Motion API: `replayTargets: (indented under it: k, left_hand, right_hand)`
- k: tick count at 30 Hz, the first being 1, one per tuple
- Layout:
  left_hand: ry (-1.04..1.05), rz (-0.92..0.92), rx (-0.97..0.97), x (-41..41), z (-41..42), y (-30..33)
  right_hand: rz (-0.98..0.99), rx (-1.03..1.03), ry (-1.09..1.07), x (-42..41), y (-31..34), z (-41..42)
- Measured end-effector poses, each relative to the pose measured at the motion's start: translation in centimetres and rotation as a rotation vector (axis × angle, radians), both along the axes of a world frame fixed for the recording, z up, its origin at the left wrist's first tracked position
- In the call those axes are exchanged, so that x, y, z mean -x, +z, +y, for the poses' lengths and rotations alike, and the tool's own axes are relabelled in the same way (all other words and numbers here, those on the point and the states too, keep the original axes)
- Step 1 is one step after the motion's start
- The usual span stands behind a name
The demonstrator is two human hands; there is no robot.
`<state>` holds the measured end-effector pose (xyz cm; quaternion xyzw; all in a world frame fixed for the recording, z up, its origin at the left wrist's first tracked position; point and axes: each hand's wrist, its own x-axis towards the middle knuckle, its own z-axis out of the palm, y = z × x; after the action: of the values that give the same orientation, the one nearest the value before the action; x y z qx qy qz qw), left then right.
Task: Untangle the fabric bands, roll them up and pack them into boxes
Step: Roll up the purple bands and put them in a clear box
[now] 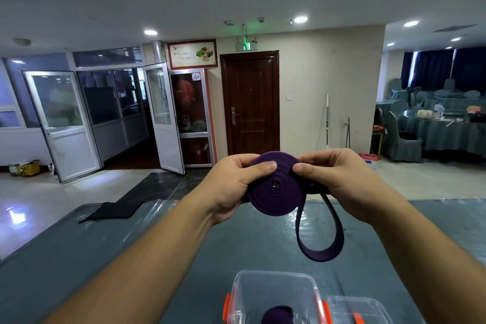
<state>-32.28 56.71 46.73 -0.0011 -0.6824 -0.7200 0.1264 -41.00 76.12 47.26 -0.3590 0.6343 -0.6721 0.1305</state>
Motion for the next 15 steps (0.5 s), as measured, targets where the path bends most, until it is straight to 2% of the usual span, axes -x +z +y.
replayTargets:
  k: [5,11,15]
  left_hand:
    - [0.012,-0.073,0.209,-0.2,-0.4,1.0]
    - [0.081,0.013,-0.040,0.3,0.3,0.5]
    - [0.054,-0.037,0.008,0.3,0.4,-0.1]
  right_hand:
    - [0.015,-0.009,0.013,0.0,-0.3,0.1]
    - [-0.080,0.099,-0.005,0.3,-1.2,0.2]
    - [-0.091,0.110,-0.005,0.5,-1.5,0.6]
